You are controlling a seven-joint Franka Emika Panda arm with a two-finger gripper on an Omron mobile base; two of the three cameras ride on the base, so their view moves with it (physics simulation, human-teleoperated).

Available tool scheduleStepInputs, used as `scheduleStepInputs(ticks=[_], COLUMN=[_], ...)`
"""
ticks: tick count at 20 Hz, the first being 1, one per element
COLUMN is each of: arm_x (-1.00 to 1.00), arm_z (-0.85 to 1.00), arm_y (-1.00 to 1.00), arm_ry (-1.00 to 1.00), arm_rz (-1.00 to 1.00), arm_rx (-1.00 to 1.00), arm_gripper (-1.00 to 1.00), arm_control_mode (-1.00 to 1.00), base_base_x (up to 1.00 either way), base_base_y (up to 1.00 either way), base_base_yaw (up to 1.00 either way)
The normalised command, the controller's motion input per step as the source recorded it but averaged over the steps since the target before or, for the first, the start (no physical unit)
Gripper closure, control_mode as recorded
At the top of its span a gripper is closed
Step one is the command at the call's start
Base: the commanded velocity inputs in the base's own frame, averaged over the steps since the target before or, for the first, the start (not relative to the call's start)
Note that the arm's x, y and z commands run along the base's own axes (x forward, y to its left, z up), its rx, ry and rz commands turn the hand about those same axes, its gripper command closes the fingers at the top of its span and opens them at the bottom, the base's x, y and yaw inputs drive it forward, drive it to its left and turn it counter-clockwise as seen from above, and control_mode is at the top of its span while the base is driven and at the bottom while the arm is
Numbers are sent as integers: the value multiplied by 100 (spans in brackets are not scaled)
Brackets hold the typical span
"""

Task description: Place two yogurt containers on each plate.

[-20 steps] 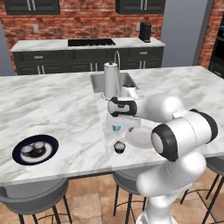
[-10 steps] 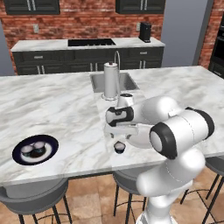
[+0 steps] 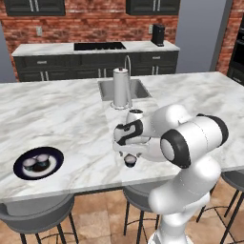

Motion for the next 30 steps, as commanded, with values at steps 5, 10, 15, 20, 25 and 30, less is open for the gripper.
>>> scheduleStepInputs(ticks=[5, 10, 15, 20, 25, 30], arm_x=[-16, -15, -9, -2, -3, -25], arm_z=[-6, 0, -2, -13, -10, 12], arm_y=[0, 0, 4, 13, 4, -15], arm_ry=[0, 0, 0, 0, 0, -16], arm_rz=[0, 0, 0, 0, 0, -4], arm_rx=[0, 0, 0, 0, 0, 0], arm_gripper=[-100, -100, -100, -100, 100, 100], arm_control_mode=[-100, -100, -100, -100, -100, -100], base_base_x=[0, 0, 0, 0, 0, 0], base_base_y=[0, 0, 0, 0, 0, 0], base_base_yaw=[0, 0, 0, 0, 0, 0])
